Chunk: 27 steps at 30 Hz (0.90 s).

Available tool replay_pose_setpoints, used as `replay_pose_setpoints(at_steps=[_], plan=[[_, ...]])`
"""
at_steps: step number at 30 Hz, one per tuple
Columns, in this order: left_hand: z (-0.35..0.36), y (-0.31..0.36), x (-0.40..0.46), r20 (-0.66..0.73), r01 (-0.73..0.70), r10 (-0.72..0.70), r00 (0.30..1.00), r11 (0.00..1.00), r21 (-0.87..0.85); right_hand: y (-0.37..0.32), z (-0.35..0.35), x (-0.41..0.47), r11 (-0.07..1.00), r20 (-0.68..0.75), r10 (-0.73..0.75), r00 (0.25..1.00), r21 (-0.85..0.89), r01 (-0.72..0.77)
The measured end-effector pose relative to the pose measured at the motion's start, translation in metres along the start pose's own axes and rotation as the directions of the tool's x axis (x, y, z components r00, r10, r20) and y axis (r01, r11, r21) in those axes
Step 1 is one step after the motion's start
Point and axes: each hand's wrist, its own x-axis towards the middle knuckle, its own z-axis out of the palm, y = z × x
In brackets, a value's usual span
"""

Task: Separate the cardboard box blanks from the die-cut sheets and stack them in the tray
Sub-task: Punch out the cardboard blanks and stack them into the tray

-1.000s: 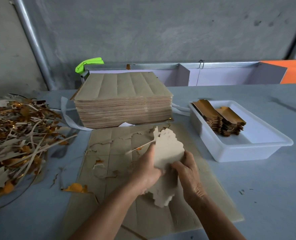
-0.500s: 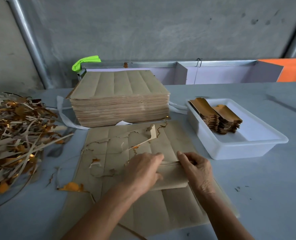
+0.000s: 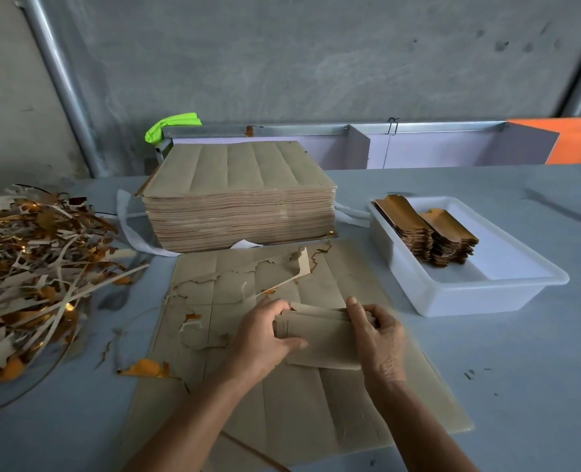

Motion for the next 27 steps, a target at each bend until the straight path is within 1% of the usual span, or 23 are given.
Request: replay_pose_setpoints(at_steps=[2,4,5,8,11,12,14,16,18,20,21,22,23,24,25,26,27], plan=[[0.005,-0.002,-0.005,0.022,0.053,-0.051,0.998,0.993,-0.108,0.001,0.005,-0.003,1.0,-0.004,0.005,1.0,-0.005,-0.005],[0.008,-0.001,-0.009,0.02,0.058,-0.056,0.998,0.981,-0.186,0.0,0.006,-0.004,1.0,0.005,0.019,1.0,0.01,-0.019],[0.008,-0.002,-0.009,0.01,0.048,-0.047,0.999,0.978,-0.202,-0.001,0.005,-0.004,0.999,0.018,0.033,0.999,0.023,-0.033],[0.007,-0.004,-0.01,-0.022,0.037,-0.041,0.999,0.983,-0.179,-0.005,0.004,-0.004,0.99,0.029,0.103,0.994,0.089,-0.105],[0.007,-0.004,-0.011,0.034,0.031,-0.022,0.999,0.957,-0.289,-0.008,0.004,-0.005,0.974,0.024,0.178,0.984,0.138,-0.179],[0.007,-0.004,-0.012,0.029,0.012,-0.003,1.0,0.955,-0.296,-0.009,0.002,-0.004,0.965,0.041,0.21,0.977,0.154,-0.214],[0.006,-0.006,-0.014,-0.005,-0.084,0.085,0.996,0.972,-0.217,-0.012,-0.004,0.0,0.935,0.107,0.293,0.95,0.175,-0.308],[0.004,-0.006,-0.017,-0.071,-0.239,0.233,0.97,0.967,-0.085,-0.015,-0.013,0.007,0.88,0.191,0.403,0.895,0.189,-0.436],[0.002,-0.003,-0.017,-0.14,-0.429,0.429,0.892,0.903,0.034,-0.019,-0.024,0.014,0.801,0.271,0.505,0.82,0.207,-0.562],[0.001,0.004,-0.018,-0.183,-0.554,0.57,0.801,0.821,0.137,-0.026,-0.032,0.017,0.743,0.359,0.557,0.749,0.187,-0.642],[0.001,0.007,-0.017,-0.179,-0.61,0.641,0.747,0.767,0.202,-0.028,-0.034,0.016,0.723,0.409,0.568,0.714,0.166,-0.67],[0.002,0.01,-0.017,-0.16,-0.653,0.703,0.693,0.705,0.277,-0.03,-0.036,0.015,0.709,0.441,0.578,0.687,0.145,-0.69],[0.002,0.012,-0.017,-0.136,-0.671,0.745,0.653,0.653,0.351,-0.03,-0.036,0.014,0.701,0.445,0.592,0.672,0.127,-0.702],[0.003,0.013,-0.017,-0.121,-0.675,0.768,0.629,0.617,0.404,-0.029,-0.035,0.013,0.7,0.43,0.602,0.673,0.122,-0.704],[0.004,0.013,-0.017,-0.111,-0.667,0.766,0.633,0.613,0.424,-0.027,-0.035,0.012,0.703,0.41,0.602,0.685,0.135,-0.698],[0.004,0.01,-0.017,-0.128,-0.64,0.746,0.654,0.635,0.433,-0.024,-0.035,0.011,0.709,0.393,0.59,0.705,0.166,-0.685],[0.003,0.008,-0.018,-0.17,-0.581,0.688,0.705,0.698,0.418,-0.022,-0.035,0.012,0.722,0.382,0.565,0.731,0.2,-0.662]])
